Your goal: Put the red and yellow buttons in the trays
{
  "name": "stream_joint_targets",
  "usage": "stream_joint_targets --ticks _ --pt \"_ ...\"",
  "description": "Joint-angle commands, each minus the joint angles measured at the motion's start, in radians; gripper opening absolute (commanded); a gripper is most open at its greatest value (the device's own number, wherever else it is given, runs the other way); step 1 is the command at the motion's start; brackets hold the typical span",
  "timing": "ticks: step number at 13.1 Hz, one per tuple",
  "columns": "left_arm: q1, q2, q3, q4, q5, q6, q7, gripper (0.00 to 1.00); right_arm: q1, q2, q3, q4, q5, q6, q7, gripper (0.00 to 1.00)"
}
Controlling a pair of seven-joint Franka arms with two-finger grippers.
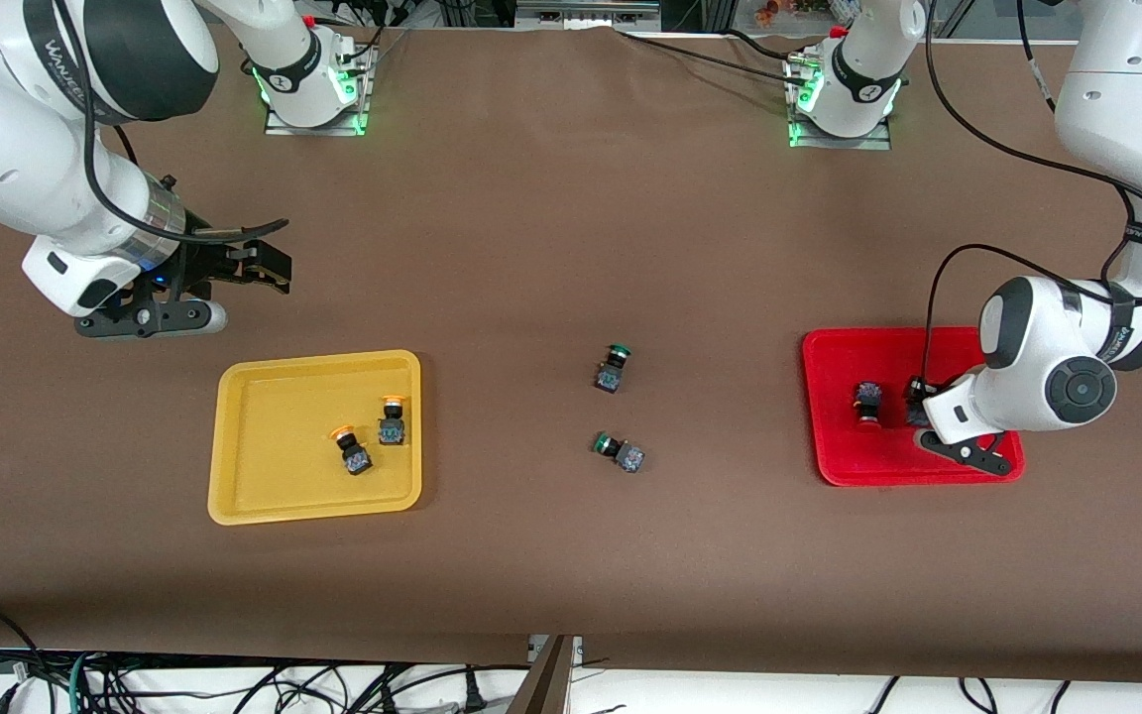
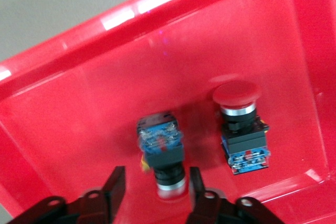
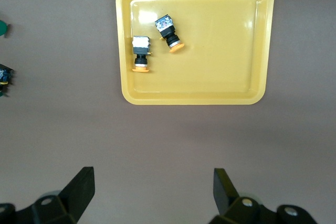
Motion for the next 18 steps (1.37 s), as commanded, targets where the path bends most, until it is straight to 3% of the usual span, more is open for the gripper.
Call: stream_joint_targets --ticks 1,7,10,12,14,15,18 --pt "0.001 -0.08 -0.005 -0.002 -0.006 -0.036 0.016 1.0 -0.001 -0.022 -0.009 -0.02 -0.012 0.01 -0.05 1.0" --pt "-0.009 -0.276 -0.137 0.274 -0.053 -0.422 -0.071 1.0 -0.001 -0.042 -0.055 -0.02 -0.011 -0.03 -0.162 1.0" --pt "-0.007 -0.344 -0.137 0.349 -0.056 -0.542 -0.188 1.0 -0.001 -0.04 -0.055 -0.02 -0.01 -0.03 -0.162 1.0" --pt "-0.013 -0.399 -0.09 0.302 -0.116 -0.553 -0.32 1.0 0.001 -0.036 -0.055 -0.015 -0.01 -0.03 -0.164 1.0" --pt "-0.204 -0.542 0.139 0.107 -0.161 -0.419 -0.41 1.0 -0.001 -0.031 -0.055 -0.006 -0.008 -0.029 -0.165 1.0" --pt "-0.252 -0.595 0.189 0.03 -0.181 -0.353 -0.409 1.0 -0.004 -0.03 -0.057 0.0 -0.01 -0.029 -0.168 1.0" --pt "-0.271 -0.629 0.185 0.013 -0.196 -0.384 -0.334 1.0 -0.013 -0.021 -0.057 0.014 -0.01 -0.029 -0.205 1.0"
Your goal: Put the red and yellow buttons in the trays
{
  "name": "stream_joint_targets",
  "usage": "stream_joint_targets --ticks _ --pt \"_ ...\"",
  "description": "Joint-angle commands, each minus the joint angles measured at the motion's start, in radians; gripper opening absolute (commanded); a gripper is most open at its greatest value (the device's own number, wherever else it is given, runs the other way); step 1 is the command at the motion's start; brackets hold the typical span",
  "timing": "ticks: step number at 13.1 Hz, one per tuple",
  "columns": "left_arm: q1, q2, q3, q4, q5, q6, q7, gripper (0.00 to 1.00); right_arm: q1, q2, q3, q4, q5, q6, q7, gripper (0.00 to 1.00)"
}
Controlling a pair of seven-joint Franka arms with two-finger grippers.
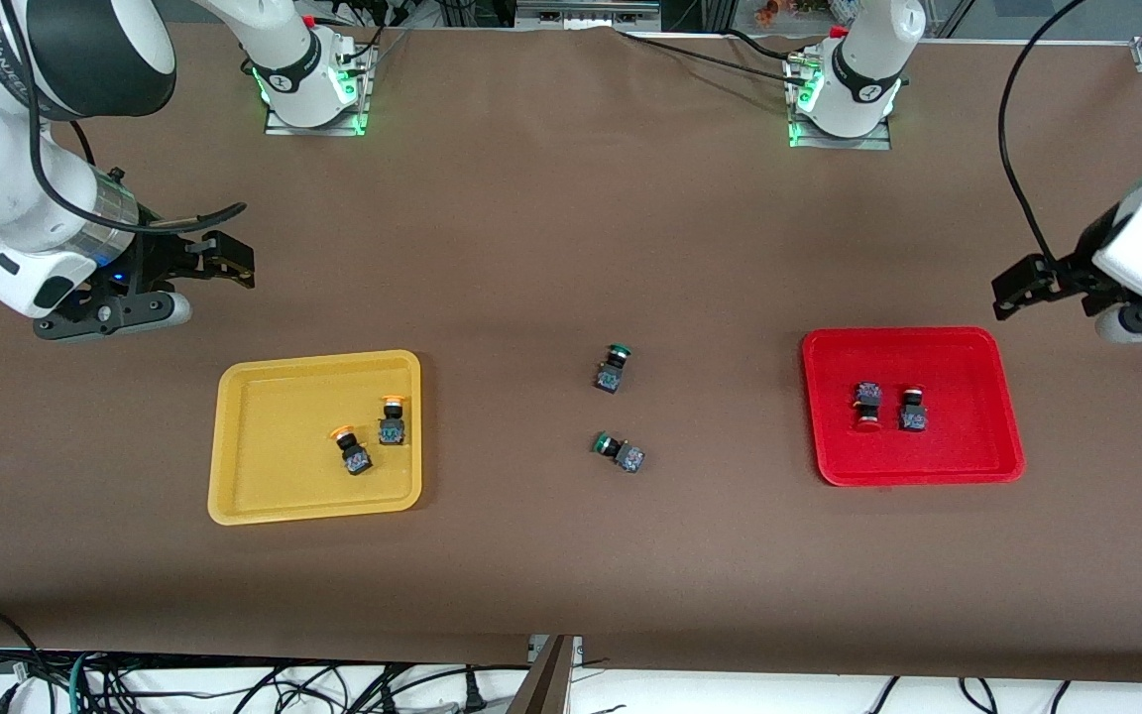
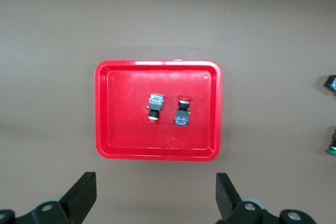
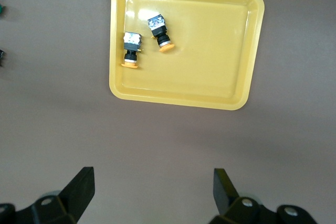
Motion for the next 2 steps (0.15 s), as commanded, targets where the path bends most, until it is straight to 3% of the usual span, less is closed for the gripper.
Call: stream_joint_targets --ticks 1,2 --pt "-0.025 -0.055 0.011 -0.057 -0.017 -0.036 0.051 1.0 -0.01 -0.004 0.004 0.011 -0.01 -0.008 -0.035 1.0" --pt "-0.023 -0.045 0.01 -0.048 -0.025 -0.057 0.041 1.0 -0.01 -0.004 0.004 0.011 -0.01 -0.008 -0.035 1.0"
